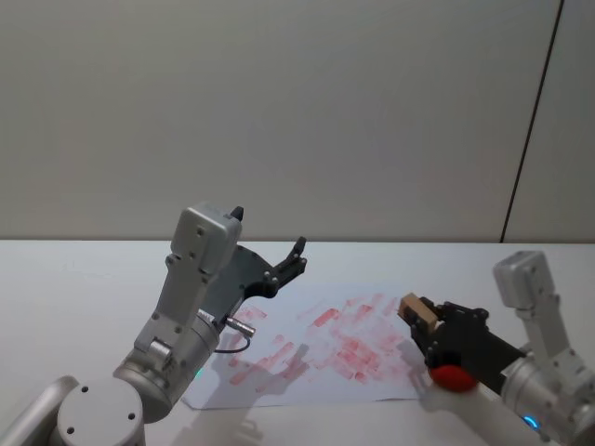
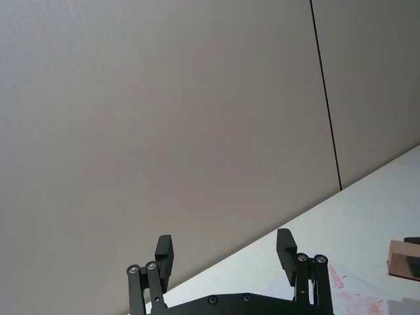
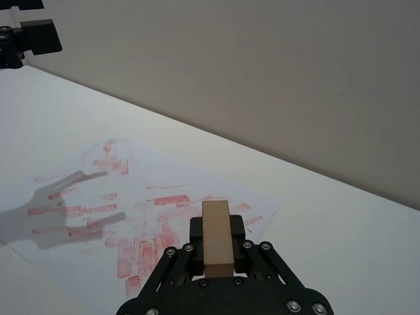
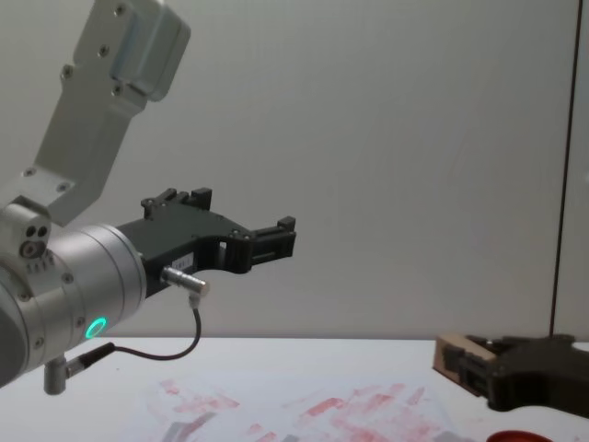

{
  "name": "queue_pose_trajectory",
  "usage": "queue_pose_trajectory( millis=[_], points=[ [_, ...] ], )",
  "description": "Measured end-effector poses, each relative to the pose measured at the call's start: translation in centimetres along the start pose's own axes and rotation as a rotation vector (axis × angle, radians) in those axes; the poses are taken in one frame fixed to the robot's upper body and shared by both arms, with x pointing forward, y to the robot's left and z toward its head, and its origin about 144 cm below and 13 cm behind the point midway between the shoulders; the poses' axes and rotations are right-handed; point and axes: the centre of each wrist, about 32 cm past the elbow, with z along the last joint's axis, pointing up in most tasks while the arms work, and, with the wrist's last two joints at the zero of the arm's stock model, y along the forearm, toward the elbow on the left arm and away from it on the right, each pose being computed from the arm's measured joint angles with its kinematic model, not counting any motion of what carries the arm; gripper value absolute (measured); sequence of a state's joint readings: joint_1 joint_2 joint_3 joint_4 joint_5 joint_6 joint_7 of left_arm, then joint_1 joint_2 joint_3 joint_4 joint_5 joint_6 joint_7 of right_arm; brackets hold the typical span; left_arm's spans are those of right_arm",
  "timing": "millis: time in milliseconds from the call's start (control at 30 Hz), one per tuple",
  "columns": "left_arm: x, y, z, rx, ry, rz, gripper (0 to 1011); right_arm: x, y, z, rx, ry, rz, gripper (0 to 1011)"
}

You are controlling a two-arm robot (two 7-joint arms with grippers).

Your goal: Use the one hand to pick up the stamp and affix it onto the A4 paper.

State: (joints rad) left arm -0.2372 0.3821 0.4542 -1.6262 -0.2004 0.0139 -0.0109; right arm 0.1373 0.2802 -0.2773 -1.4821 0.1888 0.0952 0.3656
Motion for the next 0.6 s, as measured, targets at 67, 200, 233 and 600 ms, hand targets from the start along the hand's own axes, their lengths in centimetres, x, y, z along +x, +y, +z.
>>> queue_pose_trajectory(
  millis=[67, 200, 233, 600],
  points=[
    [0.0, 0.0, 0.0, 0.000, 0.000, 0.000, 1002, -0.1, 0.4, 0.0, -0.002, 0.001, 0.004, 217],
    [0.0, 0.0, 0.0, 0.000, 0.000, 0.000, 1002, -0.3, 1.5, -0.2, -0.012, 0.005, 0.015, 217],
    [0.0, 0.0, 0.0, 0.000, 0.000, 0.000, 1002, -0.3, 1.6, -0.3, -0.015, 0.005, 0.017, 217],
    [0.0, 0.0, 0.0, 0.000, 0.000, 0.000, 1002, -0.9, 3.7, -1.2, -0.060, 0.006, 0.049, 217]
  ],
)
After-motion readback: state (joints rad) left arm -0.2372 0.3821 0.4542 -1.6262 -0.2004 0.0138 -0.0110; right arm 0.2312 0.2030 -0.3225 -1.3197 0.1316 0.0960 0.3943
